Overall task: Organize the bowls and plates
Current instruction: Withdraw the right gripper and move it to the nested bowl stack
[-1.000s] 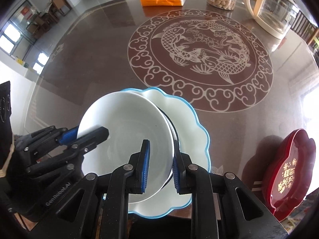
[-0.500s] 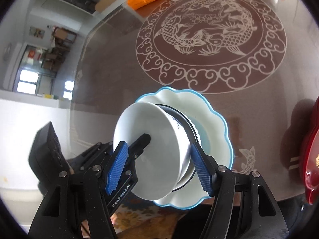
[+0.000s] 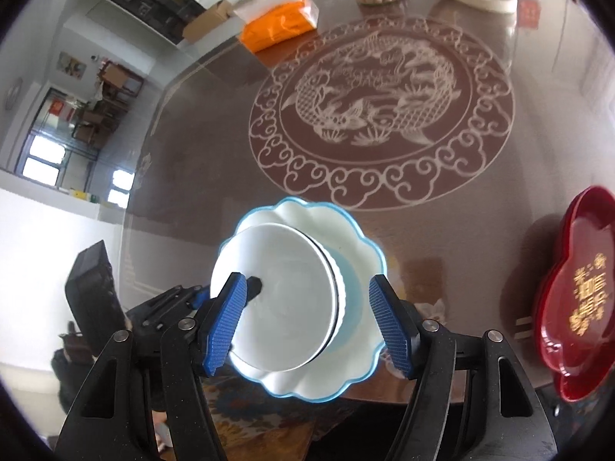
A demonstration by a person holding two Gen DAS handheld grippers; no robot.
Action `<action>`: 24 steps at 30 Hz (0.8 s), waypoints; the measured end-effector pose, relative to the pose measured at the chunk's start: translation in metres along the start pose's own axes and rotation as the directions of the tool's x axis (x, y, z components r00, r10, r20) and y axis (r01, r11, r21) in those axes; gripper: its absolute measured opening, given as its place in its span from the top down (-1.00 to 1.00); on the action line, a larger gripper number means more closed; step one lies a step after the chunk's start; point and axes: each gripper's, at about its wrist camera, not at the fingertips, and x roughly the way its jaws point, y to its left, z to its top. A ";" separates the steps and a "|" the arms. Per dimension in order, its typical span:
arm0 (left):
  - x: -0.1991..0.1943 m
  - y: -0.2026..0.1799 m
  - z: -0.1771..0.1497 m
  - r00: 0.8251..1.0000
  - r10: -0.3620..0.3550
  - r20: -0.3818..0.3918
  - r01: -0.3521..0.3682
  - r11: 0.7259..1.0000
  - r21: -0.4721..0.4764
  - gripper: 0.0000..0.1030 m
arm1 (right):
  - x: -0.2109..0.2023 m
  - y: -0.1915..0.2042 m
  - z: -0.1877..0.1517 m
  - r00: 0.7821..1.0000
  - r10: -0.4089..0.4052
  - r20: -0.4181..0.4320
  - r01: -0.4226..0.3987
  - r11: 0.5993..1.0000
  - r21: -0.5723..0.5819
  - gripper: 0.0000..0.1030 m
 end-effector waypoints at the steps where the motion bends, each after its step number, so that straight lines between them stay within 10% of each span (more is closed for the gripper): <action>1: -0.012 0.001 0.002 0.999 -0.003 0.042 0.003 1.000 0.004 0.63 | -0.016 0.003 -0.006 0.996 -0.049 0.081 0.052 0.998 -0.037 -0.37; 4: -0.044 0.004 0.004 0.989 0.021 0.147 -0.025 0.999 0.027 0.55 | -0.065 0.013 -0.041 0.899 -0.199 0.390 0.248 0.965 -0.079 -0.35; 6: -0.058 0.004 0.001 0.980 0.049 0.194 -0.058 0.998 0.037 -0.15 | -0.084 0.014 -0.074 0.803 -0.234 0.548 0.312 0.949 -0.053 -0.65; 7: -0.062 0.004 -0.002 0.974 0.070 0.214 -0.080 0.996 0.037 -0.49 | -0.082 0.010 -0.087 0.790 -0.239 0.565 0.312 0.949 -0.035 -0.71; 8: -0.065 0.004 -0.007 0.969 0.094 0.230 -0.105 0.994 0.038 -0.91 | -0.072 0.003 -0.096 0.818 -0.231 0.527 0.287 0.958 -0.026 -0.72; 10: -0.065 0.003 -0.016 0.960 0.143 0.240 -0.162 0.985 0.059 -0.93 | -0.048 -0.013 -0.103 0.890 -0.191 0.414 0.209 0.978 0.002 -0.70; 12: -0.059 0.005 -0.024 0.957 0.196 0.213 -0.217 0.973 0.077 -0.93 | -0.029 -0.025 -0.116 0.912 -0.194 0.362 0.189 0.981 0.049 -0.68; 24: -0.041 0.009 -0.035 0.939 0.323 0.119 -0.334 0.939 0.084 -0.93 | -0.013 -0.028 -0.147 0.872 -0.358 0.335 0.354 0.932 0.074 -0.68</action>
